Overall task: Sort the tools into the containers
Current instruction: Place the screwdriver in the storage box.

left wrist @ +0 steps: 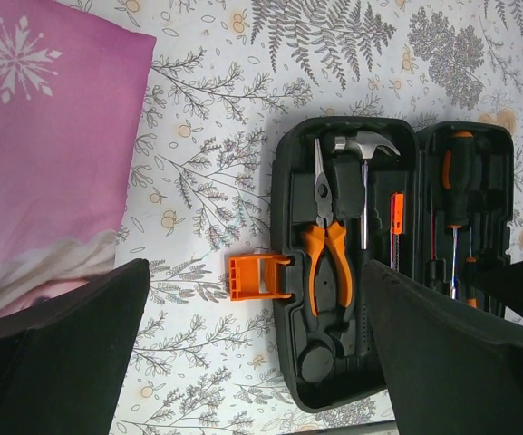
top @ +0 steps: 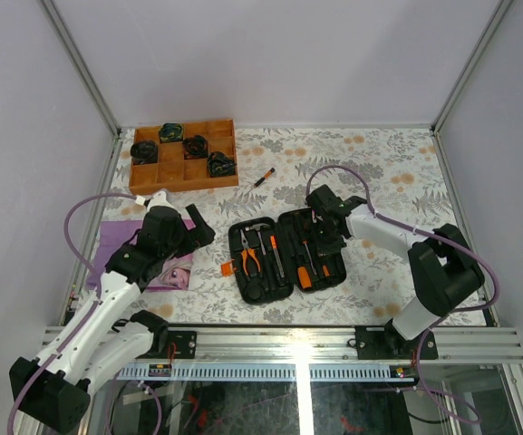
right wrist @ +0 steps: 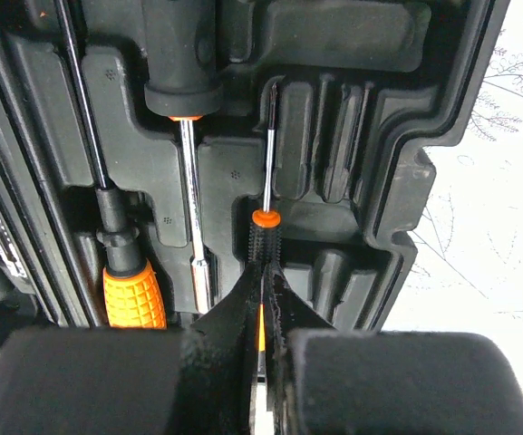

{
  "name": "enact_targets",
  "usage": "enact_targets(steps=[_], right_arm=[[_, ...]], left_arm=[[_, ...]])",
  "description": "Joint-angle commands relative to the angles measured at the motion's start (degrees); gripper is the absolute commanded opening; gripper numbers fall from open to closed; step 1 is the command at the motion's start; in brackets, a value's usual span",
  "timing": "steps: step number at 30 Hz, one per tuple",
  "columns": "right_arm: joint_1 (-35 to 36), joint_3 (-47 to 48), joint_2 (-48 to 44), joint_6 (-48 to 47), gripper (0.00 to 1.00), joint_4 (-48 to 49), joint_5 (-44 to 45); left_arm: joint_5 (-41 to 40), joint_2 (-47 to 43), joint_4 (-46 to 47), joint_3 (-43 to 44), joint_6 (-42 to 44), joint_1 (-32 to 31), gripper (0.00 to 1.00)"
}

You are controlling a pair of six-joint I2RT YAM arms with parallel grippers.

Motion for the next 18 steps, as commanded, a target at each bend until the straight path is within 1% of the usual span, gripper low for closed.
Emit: enact_targets(steps=[1,15,18], right_arm=[[2.28,-3.99,9.2,2.59,0.0,1.14,-4.36],[6.61,-8.23,18.15,7.29,0.0,5.78,-4.61],[6.85,-8.93,15.64,8.53,0.0,6.84,-2.71]], left_arm=[[1.28,0.66,2.14,2.37,2.28,0.28,1.0],[4.59,2.64,4.99,1.98,1.52,0.36,1.0],[4.93,2.66,5.73,1.59,1.57,0.38,1.0]])
